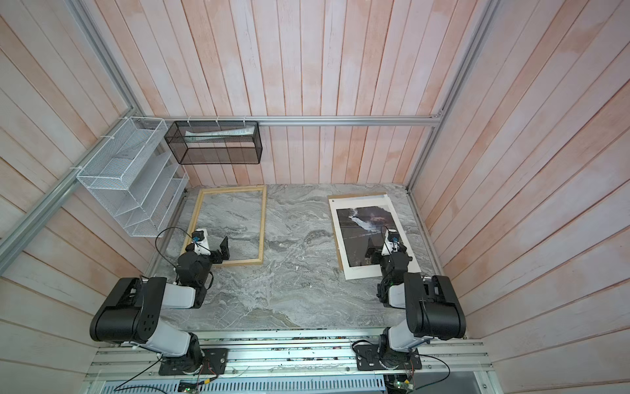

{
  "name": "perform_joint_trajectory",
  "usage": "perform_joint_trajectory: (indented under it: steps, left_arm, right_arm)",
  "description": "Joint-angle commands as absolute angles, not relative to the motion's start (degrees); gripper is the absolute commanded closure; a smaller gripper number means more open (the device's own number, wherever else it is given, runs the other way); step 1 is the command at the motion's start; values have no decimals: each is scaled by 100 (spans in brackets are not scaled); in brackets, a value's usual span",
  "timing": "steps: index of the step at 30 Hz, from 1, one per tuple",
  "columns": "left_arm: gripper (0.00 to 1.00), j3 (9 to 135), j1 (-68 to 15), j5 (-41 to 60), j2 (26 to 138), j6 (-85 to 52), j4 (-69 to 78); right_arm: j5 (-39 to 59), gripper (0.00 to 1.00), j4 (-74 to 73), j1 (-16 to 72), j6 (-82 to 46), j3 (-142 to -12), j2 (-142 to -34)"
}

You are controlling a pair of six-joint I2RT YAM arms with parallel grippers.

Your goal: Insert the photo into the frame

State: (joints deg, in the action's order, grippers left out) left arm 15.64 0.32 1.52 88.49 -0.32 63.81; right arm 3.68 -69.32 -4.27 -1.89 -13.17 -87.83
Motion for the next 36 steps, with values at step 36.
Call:
perform_joint_trajectory:
  steps: [36]
  left_arm:
    - [0,1706,114,123,8835,-69,6249]
  right_arm:
    - [289,2,-6848,-407,-211,-1406,-8684]
